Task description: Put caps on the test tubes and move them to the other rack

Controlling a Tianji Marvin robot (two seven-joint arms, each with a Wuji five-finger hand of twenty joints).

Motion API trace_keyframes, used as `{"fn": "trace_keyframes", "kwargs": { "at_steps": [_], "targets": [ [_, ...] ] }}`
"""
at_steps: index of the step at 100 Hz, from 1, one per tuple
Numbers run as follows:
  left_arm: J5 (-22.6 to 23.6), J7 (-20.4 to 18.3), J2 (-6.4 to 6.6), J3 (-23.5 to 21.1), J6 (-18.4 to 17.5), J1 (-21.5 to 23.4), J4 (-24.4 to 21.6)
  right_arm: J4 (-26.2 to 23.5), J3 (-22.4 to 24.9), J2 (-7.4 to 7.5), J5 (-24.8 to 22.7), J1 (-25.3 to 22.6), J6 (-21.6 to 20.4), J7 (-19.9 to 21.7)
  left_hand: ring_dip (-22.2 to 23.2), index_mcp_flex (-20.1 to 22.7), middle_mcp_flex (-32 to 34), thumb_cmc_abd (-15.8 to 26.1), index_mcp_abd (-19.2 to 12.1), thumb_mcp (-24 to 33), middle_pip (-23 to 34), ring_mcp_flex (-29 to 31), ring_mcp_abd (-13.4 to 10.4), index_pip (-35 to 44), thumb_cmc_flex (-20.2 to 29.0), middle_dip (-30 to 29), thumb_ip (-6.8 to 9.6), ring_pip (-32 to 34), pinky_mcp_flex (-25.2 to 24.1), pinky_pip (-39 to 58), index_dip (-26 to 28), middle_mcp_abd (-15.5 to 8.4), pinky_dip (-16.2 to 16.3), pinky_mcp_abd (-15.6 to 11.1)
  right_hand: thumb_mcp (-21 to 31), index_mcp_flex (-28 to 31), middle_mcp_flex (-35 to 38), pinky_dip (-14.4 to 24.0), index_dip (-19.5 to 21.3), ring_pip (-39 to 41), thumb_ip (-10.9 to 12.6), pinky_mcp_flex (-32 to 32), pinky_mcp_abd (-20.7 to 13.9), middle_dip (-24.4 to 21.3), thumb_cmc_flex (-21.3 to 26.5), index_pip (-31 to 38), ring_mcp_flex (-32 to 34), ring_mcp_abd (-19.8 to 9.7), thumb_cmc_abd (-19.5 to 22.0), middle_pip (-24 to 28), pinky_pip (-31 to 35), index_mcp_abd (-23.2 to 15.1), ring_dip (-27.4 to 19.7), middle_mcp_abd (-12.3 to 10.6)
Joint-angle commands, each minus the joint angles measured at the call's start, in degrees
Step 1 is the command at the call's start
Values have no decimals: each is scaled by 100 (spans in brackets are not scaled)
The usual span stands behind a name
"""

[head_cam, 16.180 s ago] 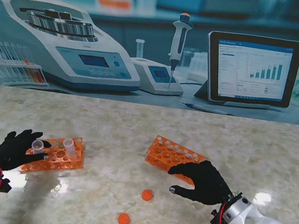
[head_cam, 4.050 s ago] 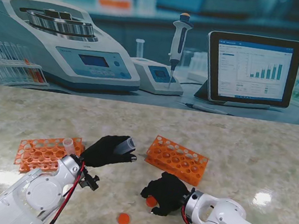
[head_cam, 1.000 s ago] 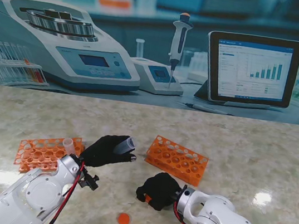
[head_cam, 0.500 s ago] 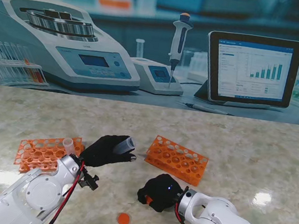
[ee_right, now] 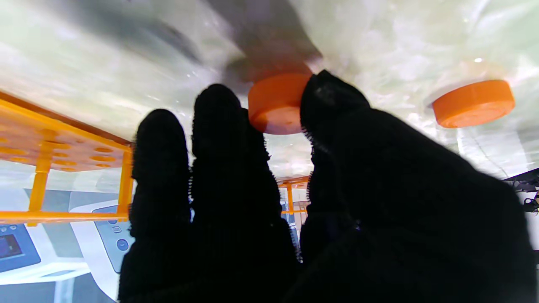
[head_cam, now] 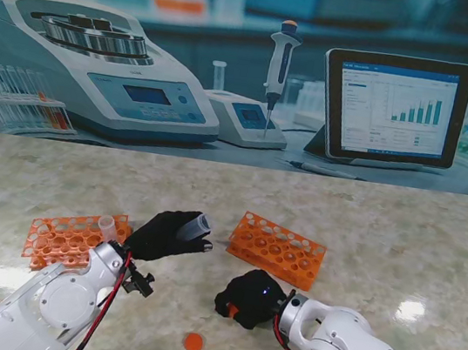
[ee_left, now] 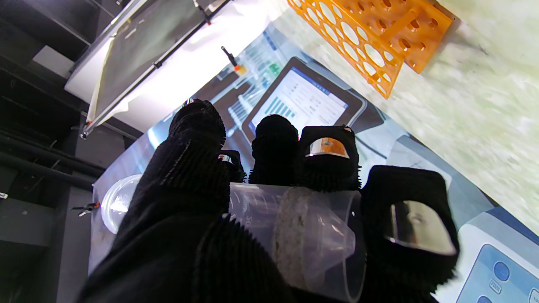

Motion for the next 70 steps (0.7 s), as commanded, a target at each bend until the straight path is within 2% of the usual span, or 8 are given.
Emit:
{"fn": "trace_keyframes", "kwargs": {
  "at_steps": [1,70],
  "targets": [
    [0,-15,1,-4,10,19,-38,-57,13,-21,12,-45,-13,23,-5,103,134,386,-365,103,-11,200,-111,436,31,-41,152,162,229,629,309,-197,-159,-97,1139,307,647,123,190,160,296,68,-7,119,907,107,150,-1,157,642,183,-8,-10,-928],
    [0,-20,4,-11,-22,22,-37,-219,217,-31,47,-182,-98,86,-15,101,138,385,-370,99,-22,200,-109,434,30,-49,150,140,225,589,307,-207,-174,-72,1316,361,670,-129,374,203,278,76,42,117,926,20,186,-2,118,664,230,-6,-4,-931]
  ]
}}
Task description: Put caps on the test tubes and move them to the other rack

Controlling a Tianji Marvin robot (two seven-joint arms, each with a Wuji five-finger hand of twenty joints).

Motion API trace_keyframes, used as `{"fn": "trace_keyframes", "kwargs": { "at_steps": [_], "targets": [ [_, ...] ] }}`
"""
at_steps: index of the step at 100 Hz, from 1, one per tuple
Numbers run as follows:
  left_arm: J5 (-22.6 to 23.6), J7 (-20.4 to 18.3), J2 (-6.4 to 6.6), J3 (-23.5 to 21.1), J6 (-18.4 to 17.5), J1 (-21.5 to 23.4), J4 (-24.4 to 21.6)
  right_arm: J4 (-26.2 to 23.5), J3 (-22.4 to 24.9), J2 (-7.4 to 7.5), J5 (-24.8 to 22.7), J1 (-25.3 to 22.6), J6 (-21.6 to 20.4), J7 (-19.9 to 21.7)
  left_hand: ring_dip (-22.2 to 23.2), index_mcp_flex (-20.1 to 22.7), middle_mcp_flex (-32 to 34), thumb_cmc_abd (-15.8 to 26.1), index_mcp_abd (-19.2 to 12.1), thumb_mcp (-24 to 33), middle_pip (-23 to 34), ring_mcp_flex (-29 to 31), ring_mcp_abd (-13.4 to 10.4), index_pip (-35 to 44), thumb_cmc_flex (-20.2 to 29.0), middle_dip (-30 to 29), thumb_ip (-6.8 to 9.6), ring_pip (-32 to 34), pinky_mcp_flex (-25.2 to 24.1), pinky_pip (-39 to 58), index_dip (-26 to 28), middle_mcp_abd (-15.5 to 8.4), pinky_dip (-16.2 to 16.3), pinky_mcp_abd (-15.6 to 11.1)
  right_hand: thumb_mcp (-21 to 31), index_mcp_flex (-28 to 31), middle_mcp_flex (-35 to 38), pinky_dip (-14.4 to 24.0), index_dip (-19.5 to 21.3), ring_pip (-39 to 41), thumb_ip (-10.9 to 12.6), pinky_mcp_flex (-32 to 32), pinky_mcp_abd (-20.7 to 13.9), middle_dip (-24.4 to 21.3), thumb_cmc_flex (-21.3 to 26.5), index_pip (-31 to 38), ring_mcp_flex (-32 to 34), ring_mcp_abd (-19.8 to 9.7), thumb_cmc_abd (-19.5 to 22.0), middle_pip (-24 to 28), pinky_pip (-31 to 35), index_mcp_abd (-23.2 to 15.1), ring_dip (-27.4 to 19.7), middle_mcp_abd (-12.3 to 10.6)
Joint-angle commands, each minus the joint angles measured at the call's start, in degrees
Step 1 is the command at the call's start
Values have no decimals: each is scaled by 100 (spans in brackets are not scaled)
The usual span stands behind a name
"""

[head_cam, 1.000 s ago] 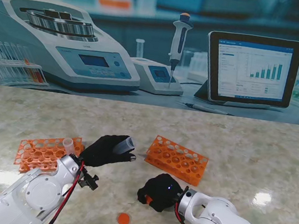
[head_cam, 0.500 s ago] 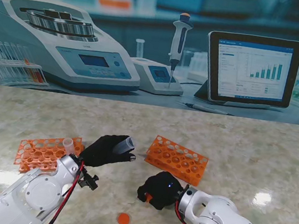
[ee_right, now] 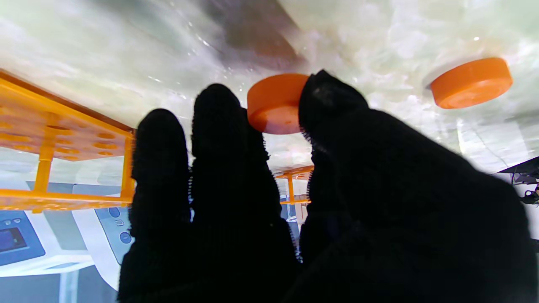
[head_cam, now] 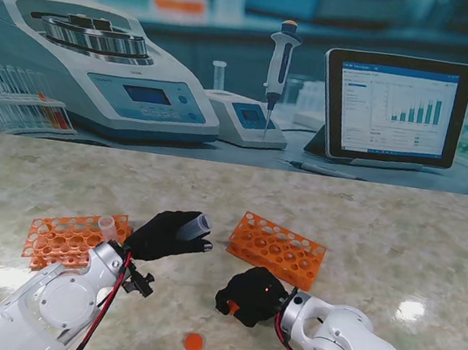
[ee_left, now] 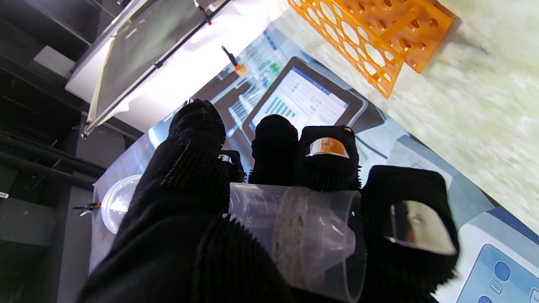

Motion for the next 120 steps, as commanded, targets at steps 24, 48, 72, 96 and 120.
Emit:
{"fn": "trace_keyframes", "kwargs": {
  "at_steps": [24,48,72,96,120],
  "targets": [
    [-6,-25,5,1,-14,12,-33,-212,154,-20,-27,-186,-57,18,-18,99,137,384,-367,99,-22,200,-110,433,30,-50,150,140,224,576,306,-199,-173,-69,1238,311,660,-209,184,213,366,55,55,150,910,73,183,-23,164,679,257,8,6,-963],
    [-15,-37,7,12,-20,7,-31,-387,315,-29,-61,-328,-81,-8,-21,99,131,386,-369,99,-27,197,-110,434,31,-52,149,134,222,563,307,-201,-179,-62,1264,326,671,-280,206,227,365,60,64,150,912,66,201,-12,163,691,303,-1,13,-949],
    [-7,-26,7,3,-46,24,-46,-574,500,-37,-109,-480,-116,-37,-23,97,131,385,-364,97,-30,198,-111,433,31,-54,148,128,220,548,306,-196,-185,-53,1279,334,674,-341,223,232,365,61,59,144,911,57,210,-23,164,694,334,-4,14,-960],
    [-7,-29,8,14,-48,25,-58,-792,751,-45,-207,-678,-135,-104,-25,96,126,390,-369,97,-35,197,-109,433,33,-56,147,124,219,538,307,-199,-189,-45,1286,328,683,-380,234,234,367,68,54,144,900,45,210,-38,173,702,365,-4,16,-967],
    [-1,-33,11,21,-63,29,-63,-975,960,-56,-263,-824,-126,-138,-28,93,125,389,-367,96,-37,194,-109,433,36,-57,145,115,218,530,309,-201,-193,-40,1289,340,695,-409,245,243,365,74,62,145,909,41,220,-32,169,710,384,-9,24,-973]
  ]
}}
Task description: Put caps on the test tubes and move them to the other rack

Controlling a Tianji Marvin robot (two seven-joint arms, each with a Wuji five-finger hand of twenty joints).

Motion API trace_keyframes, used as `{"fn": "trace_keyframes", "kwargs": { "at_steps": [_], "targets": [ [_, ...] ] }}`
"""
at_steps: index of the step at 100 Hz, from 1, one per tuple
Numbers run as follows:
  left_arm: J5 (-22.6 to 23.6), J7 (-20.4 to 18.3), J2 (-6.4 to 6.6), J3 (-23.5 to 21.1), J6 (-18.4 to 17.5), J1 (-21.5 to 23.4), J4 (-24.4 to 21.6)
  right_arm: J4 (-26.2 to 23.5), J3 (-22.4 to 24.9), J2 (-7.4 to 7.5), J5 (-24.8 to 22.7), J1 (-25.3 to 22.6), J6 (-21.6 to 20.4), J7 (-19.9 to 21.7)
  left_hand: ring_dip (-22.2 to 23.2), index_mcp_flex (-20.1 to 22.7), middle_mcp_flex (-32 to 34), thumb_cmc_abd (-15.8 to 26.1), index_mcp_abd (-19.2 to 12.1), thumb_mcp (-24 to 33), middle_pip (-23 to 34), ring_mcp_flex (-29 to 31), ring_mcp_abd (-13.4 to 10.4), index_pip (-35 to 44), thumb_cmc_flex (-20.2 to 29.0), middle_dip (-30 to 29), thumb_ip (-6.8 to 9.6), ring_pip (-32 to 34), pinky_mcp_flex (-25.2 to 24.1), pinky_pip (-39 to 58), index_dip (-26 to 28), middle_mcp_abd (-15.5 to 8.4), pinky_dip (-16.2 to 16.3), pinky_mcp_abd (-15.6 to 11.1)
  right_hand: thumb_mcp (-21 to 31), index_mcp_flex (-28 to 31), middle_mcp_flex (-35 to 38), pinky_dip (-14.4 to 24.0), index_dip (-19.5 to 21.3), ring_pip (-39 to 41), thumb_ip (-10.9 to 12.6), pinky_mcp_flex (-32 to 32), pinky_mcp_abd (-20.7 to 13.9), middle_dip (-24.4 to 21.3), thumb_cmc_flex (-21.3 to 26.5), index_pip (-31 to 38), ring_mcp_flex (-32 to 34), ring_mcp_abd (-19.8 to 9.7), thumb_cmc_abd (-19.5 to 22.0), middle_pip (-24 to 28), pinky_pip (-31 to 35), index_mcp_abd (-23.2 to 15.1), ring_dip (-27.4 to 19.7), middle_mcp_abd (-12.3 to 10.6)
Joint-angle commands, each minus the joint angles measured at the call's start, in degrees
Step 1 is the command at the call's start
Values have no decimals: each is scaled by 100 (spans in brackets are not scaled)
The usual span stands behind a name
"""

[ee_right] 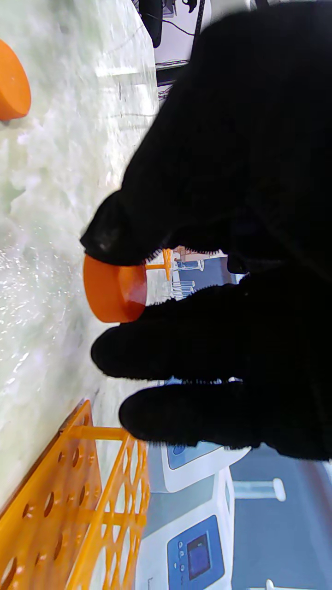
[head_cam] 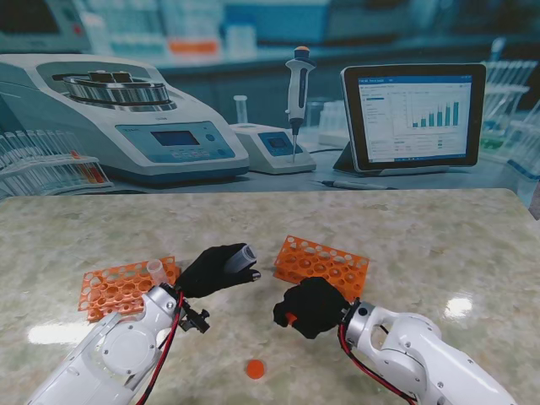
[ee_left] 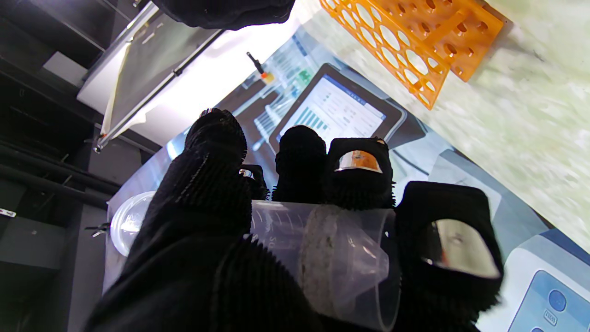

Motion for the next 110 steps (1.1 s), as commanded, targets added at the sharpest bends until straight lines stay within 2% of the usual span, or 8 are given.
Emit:
{"fn": "trace_keyframes", "kwargs": {
  "at_steps": [1,110],
  "targets": [
    [1,-24,8,9,-15,18,-39,-98,33,-13,-19,-68,16,-8,-26,93,125,389,-367,96,-34,194,-109,433,36,-50,145,118,218,530,309,-196,-148,-62,1125,198,693,-60,103,291,371,66,56,148,907,56,179,-32,171,710,214,-7,25,-1090],
    [-7,-88,28,27,-94,18,-44,-649,650,-81,14,-403,-129,-133,-38,81,105,394,-377,79,-49,168,-107,429,45,-49,131,65,199,390,316,-207,-206,22,1153,235,715,-109,127,314,368,78,60,147,929,54,209,-33,208,728,270,-4,54,-1080]
  ]
}}
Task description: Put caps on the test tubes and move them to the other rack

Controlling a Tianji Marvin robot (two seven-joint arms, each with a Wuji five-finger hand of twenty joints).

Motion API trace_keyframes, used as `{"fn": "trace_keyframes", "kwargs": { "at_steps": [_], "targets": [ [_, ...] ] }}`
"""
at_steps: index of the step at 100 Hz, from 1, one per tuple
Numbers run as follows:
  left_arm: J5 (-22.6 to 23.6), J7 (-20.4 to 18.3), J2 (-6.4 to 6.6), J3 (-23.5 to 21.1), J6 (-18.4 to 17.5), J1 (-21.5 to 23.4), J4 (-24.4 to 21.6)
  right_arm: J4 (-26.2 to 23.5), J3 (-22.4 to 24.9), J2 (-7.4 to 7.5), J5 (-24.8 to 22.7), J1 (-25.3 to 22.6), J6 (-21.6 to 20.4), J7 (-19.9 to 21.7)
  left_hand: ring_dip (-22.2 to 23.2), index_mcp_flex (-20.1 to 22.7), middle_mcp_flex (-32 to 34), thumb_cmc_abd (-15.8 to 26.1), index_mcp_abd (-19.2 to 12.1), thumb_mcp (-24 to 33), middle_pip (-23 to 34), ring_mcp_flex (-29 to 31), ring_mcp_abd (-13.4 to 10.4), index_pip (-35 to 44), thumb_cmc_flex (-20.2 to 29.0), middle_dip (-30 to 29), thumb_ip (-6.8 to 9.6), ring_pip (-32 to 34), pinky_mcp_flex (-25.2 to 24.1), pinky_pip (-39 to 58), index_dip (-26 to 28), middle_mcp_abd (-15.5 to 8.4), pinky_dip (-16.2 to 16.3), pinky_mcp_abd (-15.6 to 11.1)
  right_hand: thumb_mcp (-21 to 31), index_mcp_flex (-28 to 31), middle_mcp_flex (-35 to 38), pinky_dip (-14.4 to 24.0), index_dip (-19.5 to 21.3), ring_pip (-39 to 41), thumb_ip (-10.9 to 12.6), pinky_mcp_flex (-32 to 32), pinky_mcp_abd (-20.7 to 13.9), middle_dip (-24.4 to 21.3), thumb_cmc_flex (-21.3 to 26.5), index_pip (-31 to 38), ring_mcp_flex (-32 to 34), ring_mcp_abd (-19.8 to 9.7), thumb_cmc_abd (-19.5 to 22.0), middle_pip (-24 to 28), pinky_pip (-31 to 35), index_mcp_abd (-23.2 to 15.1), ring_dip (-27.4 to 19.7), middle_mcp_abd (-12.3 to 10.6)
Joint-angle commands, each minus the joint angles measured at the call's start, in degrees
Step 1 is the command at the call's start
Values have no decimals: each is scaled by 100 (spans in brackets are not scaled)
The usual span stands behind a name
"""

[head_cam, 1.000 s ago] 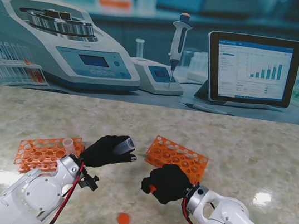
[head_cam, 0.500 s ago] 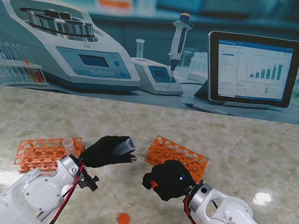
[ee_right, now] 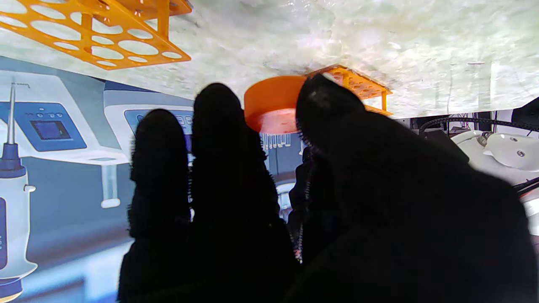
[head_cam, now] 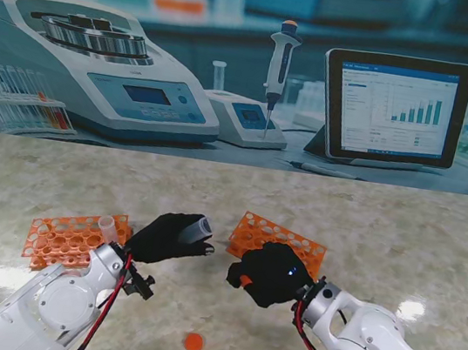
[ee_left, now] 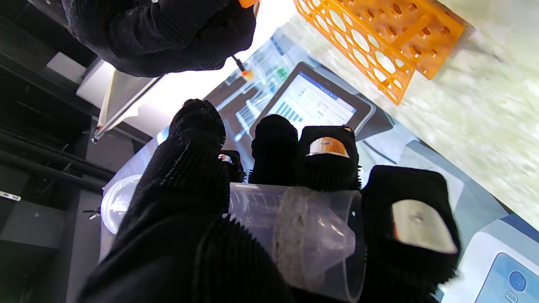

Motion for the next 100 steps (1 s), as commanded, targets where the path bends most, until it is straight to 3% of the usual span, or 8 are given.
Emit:
{"fn": "trace_keyframes", "kwargs": {
  "at_steps": [1,100],
  "targets": [
    [-3,-30,10,11,-14,12,-38,-64,12,-24,36,-54,-5,-14,-37,82,105,399,-377,79,-49,169,-107,429,43,-48,131,72,199,387,316,-202,-177,-1,1144,228,703,-99,106,314,369,65,59,148,926,54,205,-34,210,727,197,-2,55,-1089],
    [-32,-128,34,131,-65,-38,-52,-584,702,-145,301,-456,-121,-323,-53,75,82,409,-384,62,-70,132,-92,429,53,-52,114,-4,176,209,322,-210,-257,140,1165,279,747,-42,112,334,374,111,80,139,932,59,255,-32,247,745,211,4,74,-1079]
  ]
}}
